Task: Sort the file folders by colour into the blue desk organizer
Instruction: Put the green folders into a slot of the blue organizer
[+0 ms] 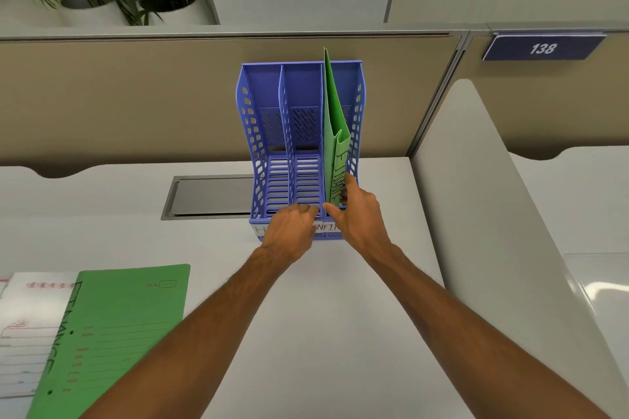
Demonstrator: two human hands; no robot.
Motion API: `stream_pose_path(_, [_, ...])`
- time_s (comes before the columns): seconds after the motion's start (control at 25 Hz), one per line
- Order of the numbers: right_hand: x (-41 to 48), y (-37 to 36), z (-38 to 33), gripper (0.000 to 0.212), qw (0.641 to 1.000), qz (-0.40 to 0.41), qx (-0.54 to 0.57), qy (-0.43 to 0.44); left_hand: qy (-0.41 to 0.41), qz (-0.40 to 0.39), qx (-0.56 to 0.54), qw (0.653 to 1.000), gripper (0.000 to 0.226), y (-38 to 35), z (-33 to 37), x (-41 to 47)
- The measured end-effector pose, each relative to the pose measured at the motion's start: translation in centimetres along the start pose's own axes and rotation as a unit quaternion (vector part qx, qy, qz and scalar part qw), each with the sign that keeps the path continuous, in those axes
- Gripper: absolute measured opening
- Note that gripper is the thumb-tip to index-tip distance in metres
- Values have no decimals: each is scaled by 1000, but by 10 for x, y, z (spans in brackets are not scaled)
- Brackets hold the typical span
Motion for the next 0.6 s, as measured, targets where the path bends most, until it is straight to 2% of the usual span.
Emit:
stream_pose_path(0.28, [-34,14,-8,63,1000,20,5,13,21,50,-78,995,52,27,-13,-50])
stream_pose_path(0.44, [-57,17,-12,46,997,44,-56,-15,50,59,-129,989,57,30,-28,-88])
stream_pose_path(0.6, [-78,-8,-45,27,994,37,-97,37,77,99,-165,978,55,31,-52,-135])
Point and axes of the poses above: each hand's wrist, its own x-axis towards the middle knuckle, its own y-axis out of the back of the hand, z = x × y, the point moved 10 cm from there along x, towards the middle knuckle, and after that the axes turned 11 degrees about -z, right-handed, at the moved point
